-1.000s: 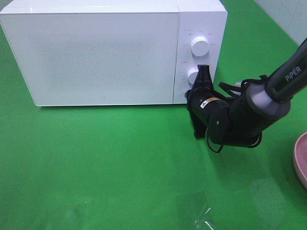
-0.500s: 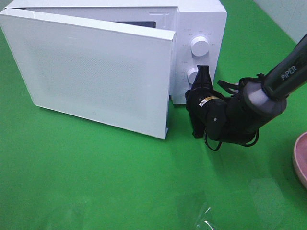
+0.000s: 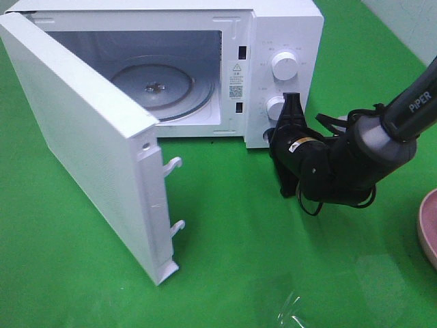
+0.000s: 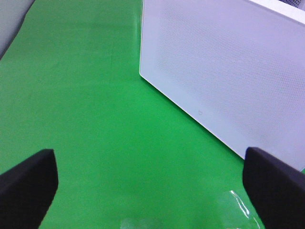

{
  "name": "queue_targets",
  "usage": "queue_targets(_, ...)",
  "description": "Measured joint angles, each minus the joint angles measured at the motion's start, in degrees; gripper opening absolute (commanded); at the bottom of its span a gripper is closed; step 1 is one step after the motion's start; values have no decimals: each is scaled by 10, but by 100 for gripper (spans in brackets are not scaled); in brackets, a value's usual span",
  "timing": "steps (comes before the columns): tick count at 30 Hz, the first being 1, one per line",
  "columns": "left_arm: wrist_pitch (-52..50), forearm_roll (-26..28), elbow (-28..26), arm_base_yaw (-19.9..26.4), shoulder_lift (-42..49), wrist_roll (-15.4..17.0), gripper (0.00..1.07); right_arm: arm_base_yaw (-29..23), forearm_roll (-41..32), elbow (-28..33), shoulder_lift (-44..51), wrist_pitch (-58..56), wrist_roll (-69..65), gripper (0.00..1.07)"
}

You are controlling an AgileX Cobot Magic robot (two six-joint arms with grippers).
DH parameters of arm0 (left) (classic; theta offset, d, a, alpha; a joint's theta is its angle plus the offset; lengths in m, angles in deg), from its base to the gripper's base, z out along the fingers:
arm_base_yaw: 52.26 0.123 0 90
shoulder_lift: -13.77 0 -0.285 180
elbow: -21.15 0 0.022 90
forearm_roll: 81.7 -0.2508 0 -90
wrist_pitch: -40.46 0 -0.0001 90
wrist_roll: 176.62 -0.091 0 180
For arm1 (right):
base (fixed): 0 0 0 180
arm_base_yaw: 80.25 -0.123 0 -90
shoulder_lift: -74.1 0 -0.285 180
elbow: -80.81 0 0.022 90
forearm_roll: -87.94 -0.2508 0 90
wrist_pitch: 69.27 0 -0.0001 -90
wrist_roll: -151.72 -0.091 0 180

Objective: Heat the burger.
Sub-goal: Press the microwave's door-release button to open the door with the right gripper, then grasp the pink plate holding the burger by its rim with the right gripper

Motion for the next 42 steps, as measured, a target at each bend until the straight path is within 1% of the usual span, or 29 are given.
queue_targets(7, 0, 0, 0, 0, 0, 0, 97, 3, 21, 19, 17, -9, 13, 0)
queue_targets(14, 0, 0, 0, 0, 0, 0, 97, 14, 24, 54, 50, -20, 13, 0)
queue_targets(17, 0, 0, 0, 0, 0, 0, 97, 17, 32, 72, 69, -44, 13, 0)
queue_targets(21, 0, 0, 0, 0, 0, 0, 97, 17, 78, 100, 94, -66, 13, 0)
queue_targets(22, 0, 0, 0, 0, 0, 0, 97, 17, 78, 100, 94, -66, 13, 0)
queue_targets(23, 0, 0, 0, 0, 0, 0, 97, 17, 96, 113, 108, -79, 13, 0)
queue_targets(29, 0, 0, 0, 0, 0, 0, 97, 17, 132, 147, 154, -118, 22, 0)
queue_targets(30, 0, 0, 0, 0, 0, 0, 97, 17, 137, 160, 174, -135, 45, 0)
queue_targets(34, 0, 0, 0, 0, 0, 0, 97, 17, 141, 175, 199, -166, 90, 1)
queue_targets(35, 0, 0, 0, 0, 0, 0, 97, 17, 144, 180, 219, -198, 127, 1)
queue_targets(36, 0, 0, 0, 0, 0, 0, 97, 17, 144, 180, 219, -198, 127, 1)
queue_targets(37, 0, 0, 0, 0, 0, 0, 97, 17, 145, 182, 238, -233, 162, 1)
queue_targets(38, 0, 0, 0, 0, 0, 0, 97, 17, 145, 182, 238, -233, 162, 1)
queue_targets(40, 0, 0, 0, 0, 0, 0, 97, 17, 145, 182, 273, -303, 232, 2)
queue_targets(42, 0, 0, 0, 0, 0, 0, 97, 17, 145, 182, 281, -314, 251, 2)
